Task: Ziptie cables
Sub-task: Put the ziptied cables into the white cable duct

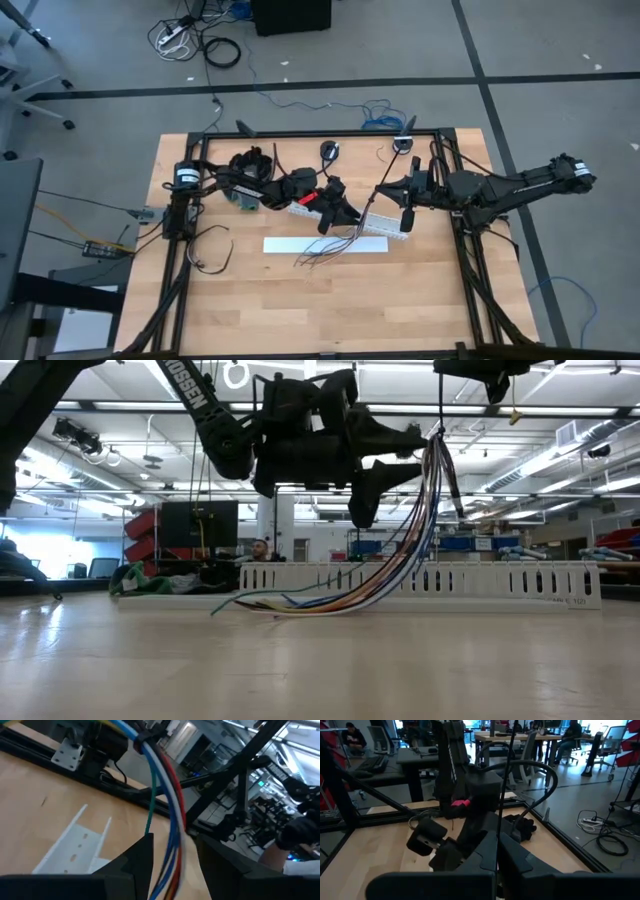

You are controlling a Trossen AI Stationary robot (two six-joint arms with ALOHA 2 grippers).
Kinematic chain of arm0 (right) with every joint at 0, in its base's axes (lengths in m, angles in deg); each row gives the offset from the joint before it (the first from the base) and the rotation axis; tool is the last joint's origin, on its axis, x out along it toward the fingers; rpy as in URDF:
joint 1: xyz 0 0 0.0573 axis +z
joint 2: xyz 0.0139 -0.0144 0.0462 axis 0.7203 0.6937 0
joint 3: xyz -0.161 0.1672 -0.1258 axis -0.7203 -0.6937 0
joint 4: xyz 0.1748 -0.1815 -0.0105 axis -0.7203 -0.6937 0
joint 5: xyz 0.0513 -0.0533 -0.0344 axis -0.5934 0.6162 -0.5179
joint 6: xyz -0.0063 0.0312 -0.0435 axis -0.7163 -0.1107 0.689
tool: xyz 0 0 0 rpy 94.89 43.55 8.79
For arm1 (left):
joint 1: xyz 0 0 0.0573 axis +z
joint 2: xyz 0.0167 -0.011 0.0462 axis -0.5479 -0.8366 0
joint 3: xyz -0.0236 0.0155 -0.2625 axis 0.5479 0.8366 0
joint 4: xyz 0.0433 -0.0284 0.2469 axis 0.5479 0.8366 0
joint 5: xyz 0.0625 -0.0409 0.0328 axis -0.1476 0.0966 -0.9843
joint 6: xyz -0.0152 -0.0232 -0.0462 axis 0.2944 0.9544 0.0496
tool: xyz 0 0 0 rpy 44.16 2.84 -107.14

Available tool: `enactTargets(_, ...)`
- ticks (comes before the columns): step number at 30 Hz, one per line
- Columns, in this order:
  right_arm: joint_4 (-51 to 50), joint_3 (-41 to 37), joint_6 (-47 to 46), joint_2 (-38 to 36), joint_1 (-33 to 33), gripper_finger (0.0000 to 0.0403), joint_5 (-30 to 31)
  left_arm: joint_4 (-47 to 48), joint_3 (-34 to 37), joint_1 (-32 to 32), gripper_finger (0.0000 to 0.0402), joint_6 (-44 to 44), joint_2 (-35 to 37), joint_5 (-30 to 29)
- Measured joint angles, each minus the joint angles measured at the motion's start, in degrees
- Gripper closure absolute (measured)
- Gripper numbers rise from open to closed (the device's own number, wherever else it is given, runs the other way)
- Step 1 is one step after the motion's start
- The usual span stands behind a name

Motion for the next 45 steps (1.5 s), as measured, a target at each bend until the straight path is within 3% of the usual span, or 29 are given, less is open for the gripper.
enactTargets(17,-0.18,0.00,0.04,0.00,0.00,0.0403,-0.91,2.66,-2.37,-1.12,0.0258,-6.22,0.04,-4.06)
enactTargets(24,-0.48,-0.02,0.09,0.00,0.00,0.0403,-1.18,9.03,-3.27,-1.16,0.0258,-9.17,0.04,-4.90)
enactTargets(31,-0.93,-0.01,0.09,0.00,0.00,0.0403,-1.16,14.69,-3.26,-1.19,0.0258,-9.08,0.04,2.59)
enactTargets(45,-2.96,-0.02,-1.31,-0.02,0.89,0.0403,-1.16,17.21,-3.21,0.20,0.0259,-13.49,1.60,2.93)
